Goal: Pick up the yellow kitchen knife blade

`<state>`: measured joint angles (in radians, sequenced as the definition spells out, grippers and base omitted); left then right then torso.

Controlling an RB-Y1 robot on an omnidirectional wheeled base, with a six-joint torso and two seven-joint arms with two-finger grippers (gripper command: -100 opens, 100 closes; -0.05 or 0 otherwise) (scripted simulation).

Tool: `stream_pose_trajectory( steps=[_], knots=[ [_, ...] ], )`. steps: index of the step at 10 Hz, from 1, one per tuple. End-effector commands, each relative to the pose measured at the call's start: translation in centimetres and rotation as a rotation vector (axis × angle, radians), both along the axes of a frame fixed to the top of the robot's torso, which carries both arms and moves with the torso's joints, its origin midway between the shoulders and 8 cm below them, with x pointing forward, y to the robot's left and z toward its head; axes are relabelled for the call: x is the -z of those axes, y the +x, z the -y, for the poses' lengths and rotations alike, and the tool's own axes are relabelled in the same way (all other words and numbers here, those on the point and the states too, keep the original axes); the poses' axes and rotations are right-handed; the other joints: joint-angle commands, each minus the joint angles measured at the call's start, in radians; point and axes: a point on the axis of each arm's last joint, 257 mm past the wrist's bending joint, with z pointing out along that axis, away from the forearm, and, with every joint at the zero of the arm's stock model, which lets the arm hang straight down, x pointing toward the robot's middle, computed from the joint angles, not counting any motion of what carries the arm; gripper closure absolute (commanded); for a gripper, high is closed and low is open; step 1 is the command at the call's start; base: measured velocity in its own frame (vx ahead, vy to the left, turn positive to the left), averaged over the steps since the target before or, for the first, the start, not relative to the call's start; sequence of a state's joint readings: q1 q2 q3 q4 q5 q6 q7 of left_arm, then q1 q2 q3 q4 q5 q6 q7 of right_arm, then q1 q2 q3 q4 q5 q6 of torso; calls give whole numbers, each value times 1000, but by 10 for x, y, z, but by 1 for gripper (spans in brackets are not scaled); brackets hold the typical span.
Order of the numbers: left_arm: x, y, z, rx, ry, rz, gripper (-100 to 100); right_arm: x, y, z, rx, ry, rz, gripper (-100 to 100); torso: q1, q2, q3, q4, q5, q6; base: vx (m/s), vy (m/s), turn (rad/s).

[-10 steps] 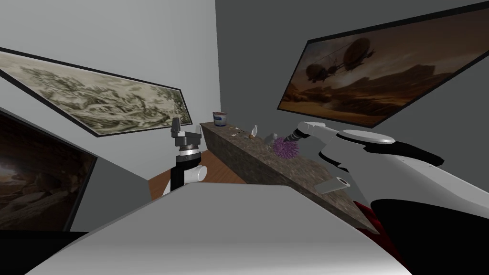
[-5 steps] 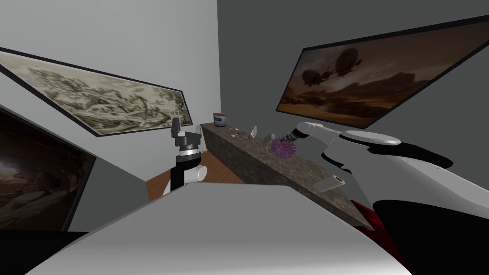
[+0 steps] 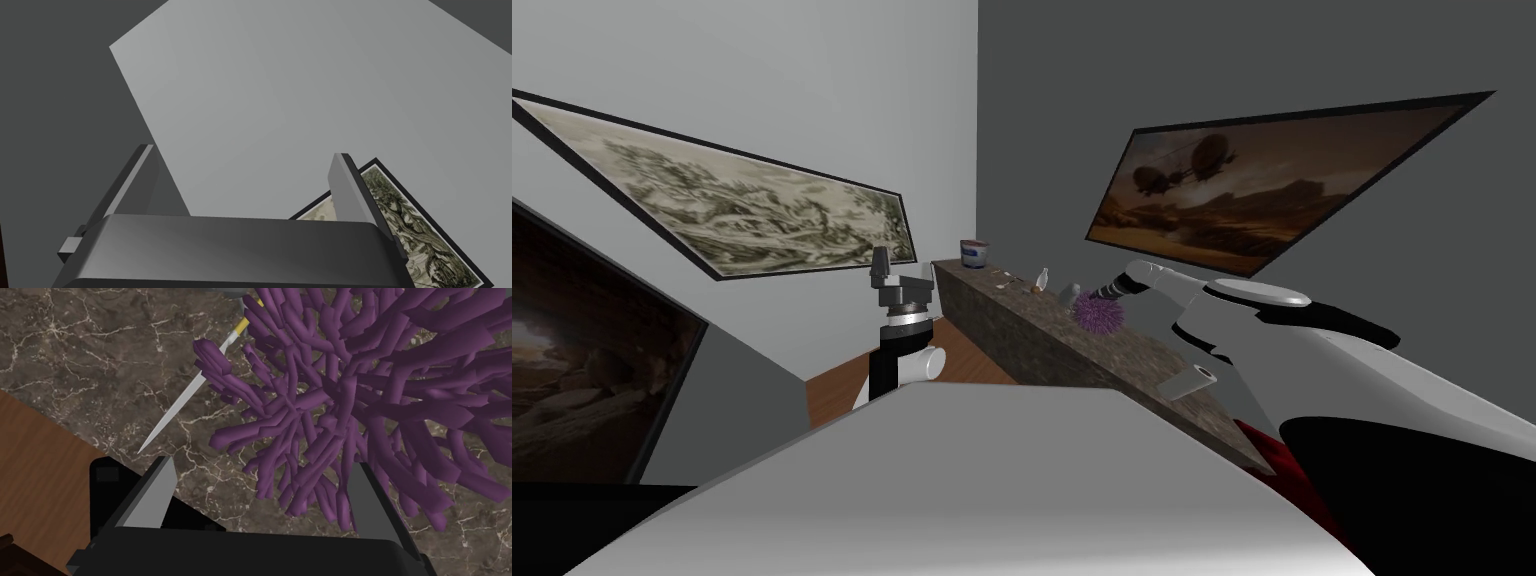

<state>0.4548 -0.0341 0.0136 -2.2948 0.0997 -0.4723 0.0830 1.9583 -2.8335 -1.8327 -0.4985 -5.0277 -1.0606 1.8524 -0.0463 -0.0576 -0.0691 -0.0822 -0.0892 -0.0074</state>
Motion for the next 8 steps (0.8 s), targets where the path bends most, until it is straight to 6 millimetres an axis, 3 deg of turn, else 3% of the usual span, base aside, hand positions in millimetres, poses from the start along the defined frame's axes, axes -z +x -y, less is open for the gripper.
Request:
stream_pose_trajectory(
  steps=[1,2,3,5,8],
  knots=[
    [0,0,0,0,0,0,0,-1,3,-11,10,46,12,-100,0,0,0,0,0,0,0,0,0],
    [0,0,0,0,0,0,0,30,-9,-35,-1,106,-39,-100,-1,-1,-1,0,0,0,7,-55,0],
    [0,0,0,0,0,0,0,27,-7,-33,32,135,-25,-100,-5,-4,-4,-5,-5,-2,-13,-60,53],
    [0,0,0,0,0,0,0,26,-4,-56,9,189,-19,-100,-11,-9,-9,-9,-9,0,-12,-14,-8],
    [0,0,0,0,0,0,0,21,0,-65,28,243,-4,-100,-11,-14,-12,-10,-10,-1,0,0,0]
  ],
)
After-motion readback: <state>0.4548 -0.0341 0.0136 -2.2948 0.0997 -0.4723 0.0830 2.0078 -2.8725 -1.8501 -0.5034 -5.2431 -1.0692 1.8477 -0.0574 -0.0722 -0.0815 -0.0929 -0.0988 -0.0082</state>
